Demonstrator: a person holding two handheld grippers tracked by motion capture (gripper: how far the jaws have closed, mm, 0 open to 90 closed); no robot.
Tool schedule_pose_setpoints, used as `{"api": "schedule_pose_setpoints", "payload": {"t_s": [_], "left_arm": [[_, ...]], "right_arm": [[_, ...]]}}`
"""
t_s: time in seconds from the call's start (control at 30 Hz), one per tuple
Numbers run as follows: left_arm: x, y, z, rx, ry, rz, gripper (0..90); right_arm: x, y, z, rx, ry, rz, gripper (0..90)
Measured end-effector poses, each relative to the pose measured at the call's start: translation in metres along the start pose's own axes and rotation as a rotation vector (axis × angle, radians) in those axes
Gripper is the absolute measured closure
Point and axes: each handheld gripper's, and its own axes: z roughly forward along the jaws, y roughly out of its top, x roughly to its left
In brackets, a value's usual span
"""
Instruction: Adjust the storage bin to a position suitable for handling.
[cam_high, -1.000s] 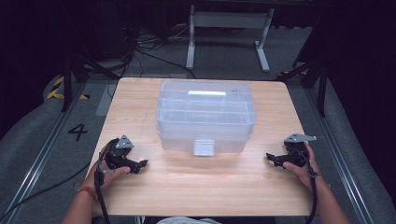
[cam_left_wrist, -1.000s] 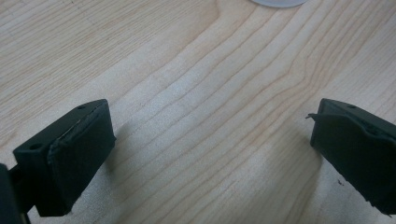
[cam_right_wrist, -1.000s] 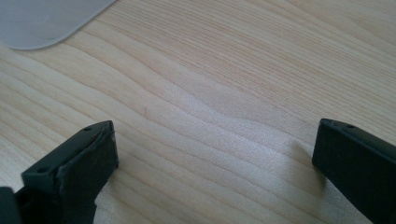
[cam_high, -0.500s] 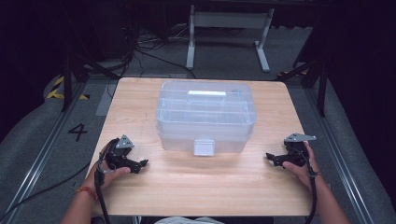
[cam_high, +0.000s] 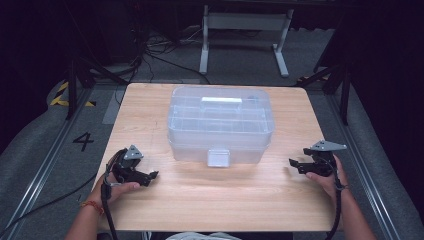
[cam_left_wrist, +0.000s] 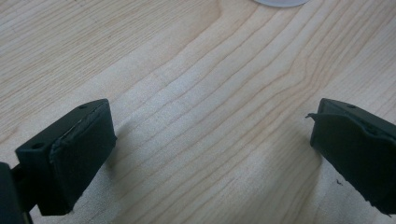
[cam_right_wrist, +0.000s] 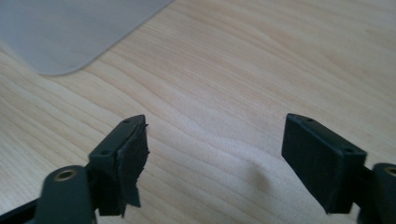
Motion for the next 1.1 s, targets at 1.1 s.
{"api": "schedule_pose_setpoints", "payload": {"t_s": [1.1], "left_arm": [[-0.001, 0.000, 0.000, -0.006, 0.017, -0.012, 0.4]], "right_arm": [[0.054, 0.120, -0.068, -0.288, 0.038, -0.201, 37.1]]}}
